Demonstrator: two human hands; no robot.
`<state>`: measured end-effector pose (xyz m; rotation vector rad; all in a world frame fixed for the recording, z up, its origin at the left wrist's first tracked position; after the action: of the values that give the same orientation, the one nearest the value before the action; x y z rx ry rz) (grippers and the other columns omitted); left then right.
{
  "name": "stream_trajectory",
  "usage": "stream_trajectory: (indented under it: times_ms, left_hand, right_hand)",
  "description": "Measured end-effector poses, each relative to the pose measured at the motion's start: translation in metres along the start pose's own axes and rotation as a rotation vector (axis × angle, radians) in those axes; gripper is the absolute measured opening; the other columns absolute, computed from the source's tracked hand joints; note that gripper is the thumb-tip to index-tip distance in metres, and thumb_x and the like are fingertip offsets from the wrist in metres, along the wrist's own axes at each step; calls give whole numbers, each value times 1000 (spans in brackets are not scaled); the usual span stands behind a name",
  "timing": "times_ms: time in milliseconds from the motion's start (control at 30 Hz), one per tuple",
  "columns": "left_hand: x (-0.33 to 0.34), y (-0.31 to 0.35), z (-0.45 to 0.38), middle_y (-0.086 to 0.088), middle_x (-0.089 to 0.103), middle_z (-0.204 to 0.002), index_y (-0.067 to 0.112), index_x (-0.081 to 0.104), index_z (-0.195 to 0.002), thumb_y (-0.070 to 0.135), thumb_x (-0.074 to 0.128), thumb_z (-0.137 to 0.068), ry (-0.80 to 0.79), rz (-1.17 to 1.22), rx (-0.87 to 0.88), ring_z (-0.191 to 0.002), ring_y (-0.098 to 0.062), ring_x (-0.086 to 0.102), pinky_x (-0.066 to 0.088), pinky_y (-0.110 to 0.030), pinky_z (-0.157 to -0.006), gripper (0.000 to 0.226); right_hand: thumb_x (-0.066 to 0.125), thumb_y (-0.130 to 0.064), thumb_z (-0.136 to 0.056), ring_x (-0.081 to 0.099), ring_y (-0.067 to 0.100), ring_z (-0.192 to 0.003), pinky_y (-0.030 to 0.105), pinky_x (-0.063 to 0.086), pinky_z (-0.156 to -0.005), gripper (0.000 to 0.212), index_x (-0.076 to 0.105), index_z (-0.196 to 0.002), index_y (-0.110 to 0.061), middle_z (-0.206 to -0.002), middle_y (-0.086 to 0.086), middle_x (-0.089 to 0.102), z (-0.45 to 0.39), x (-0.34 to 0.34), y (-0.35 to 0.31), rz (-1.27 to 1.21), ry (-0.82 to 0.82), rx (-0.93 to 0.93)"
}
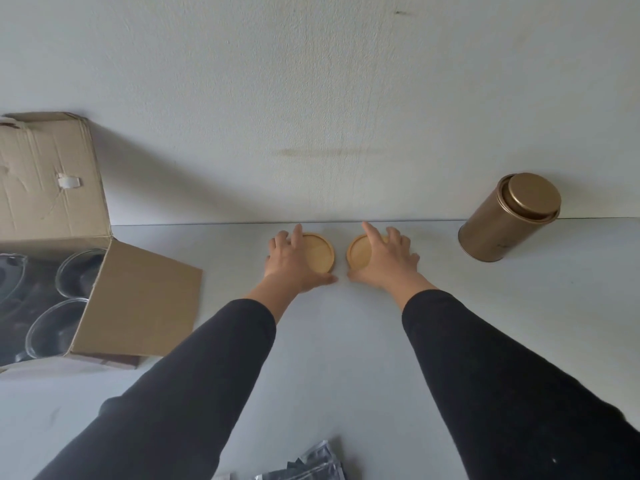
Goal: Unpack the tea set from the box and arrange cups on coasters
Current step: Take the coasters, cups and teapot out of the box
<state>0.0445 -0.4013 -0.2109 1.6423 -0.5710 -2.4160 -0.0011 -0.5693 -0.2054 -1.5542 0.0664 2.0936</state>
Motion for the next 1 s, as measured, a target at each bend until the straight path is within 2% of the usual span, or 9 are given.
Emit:
stream_trajectory:
  times_ms: [233, 433, 600, 700, 800, 867, 900, 967, 1000]
  left_hand:
    - [-56, -12, 30, -9, 7, -155, 20, 1, -152, 55, 74, -69, 75, -52, 26, -145, -28, 3, 24, -43, -114, 116]
    - [-135, -48, 79, -12, 12, -153, 16, 7, -150, 50, 69, -78, 228, -141, 132, -143, -28, 8, 22, -40, -116, 101]
    - [-195, -118, 131, -12, 15, -152, 14, 16, -148, 44, 65, -83, 279, -162, 120, -142, -29, 11, 26, -41, -113, 87]
    - [-226, -172, 158, -12, 24, -148, 13, 27, -143, 37, 63, -84, 310, -123, 88, -138, -31, 21, 29, -41, -110, 74]
    - [-241, -224, 176, -12, 30, -145, 12, 31, -143, 37, 61, -87, 273, -103, 40, -134, -30, 29, 35, -41, -106, 69]
    - [-243, -251, 181, -12, 40, -138, 11, 40, -137, 38, 61, -87, 245, -93, 9, -127, -30, 40, 42, -40, -100, 61]
    - [-242, -260, 183, -11, 48, -130, 10, 47, -128, 38, 61, -87, 237, -85, 2, -117, -28, 48, 46, -37, -92, 52]
    - [-236, -276, 184, -7, 59, -105, 10, 55, -104, 37, 60, -88, 201, -69, -4, -92, -23, 54, 45, -30, -72, 31]
    - [-230, -282, 183, -5, 59, -94, 10, 56, -98, 36, 59, -89, 176, -62, -7, -84, -21, 53, 42, -28, -67, 28]
  right_hand:
    - [63, -44, -78, 17, 32, -137, 47, 27, -105, 84, 14, -146, -32, -149, 11, 17, 41, -39, -32, -58, 123, -6]
    - [62, -37, -79, 20, 30, -136, 44, 28, -105, 79, 20, -145, -27, -148, 10, 21, 98, -72, -101, -91, 214, -46]
    - [60, -32, -79, 27, 31, -131, 42, 31, -101, 72, 27, -143, -25, -142, 10, 29, 154, -70, -178, -104, 232, -88]
    - [58, -34, -81, 30, 31, -130, 42, 34, -101, 70, 28, -143, -23, -139, 11, 32, 182, -56, -231, -83, 211, -126]
    - [57, -34, -83, 30, 31, -131, 42, 35, -101, 70, 26, -145, -24, -140, 11, 32, 203, -34, -281, -70, 178, -182]
    - [57, -37, -84, 29, 31, -132, 42, 35, -102, 69, 27, -144, -23, -140, 11, 32, 212, -17, -308, -49, 148, -224]
    - [57, -37, -85, 30, 31, -132, 43, 35, -102, 67, 29, -143, -23, -140, 11, 33, 215, -9, -318, -37, 137, -244]
    - [57, -36, -86, 32, 30, -130, 42, 36, -102, 62, 33, -141, -22, -139, 10, 37, 216, 4, -334, -14, 129, -282]
    - [57, -35, -87, 34, 30, -129, 41, 36, -101, 59, 35, -140, -21, -139, 9, 39, 214, 9, -340, -2, 131, -297]
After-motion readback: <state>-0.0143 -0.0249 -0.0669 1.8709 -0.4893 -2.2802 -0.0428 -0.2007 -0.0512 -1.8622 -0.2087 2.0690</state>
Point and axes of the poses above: each hand's wrist, its own z-axis away from the middle knuckle, its own x-axis out of the palm, y = z × x, the point moved 5 cm from there along -z, towards the middle knuckle
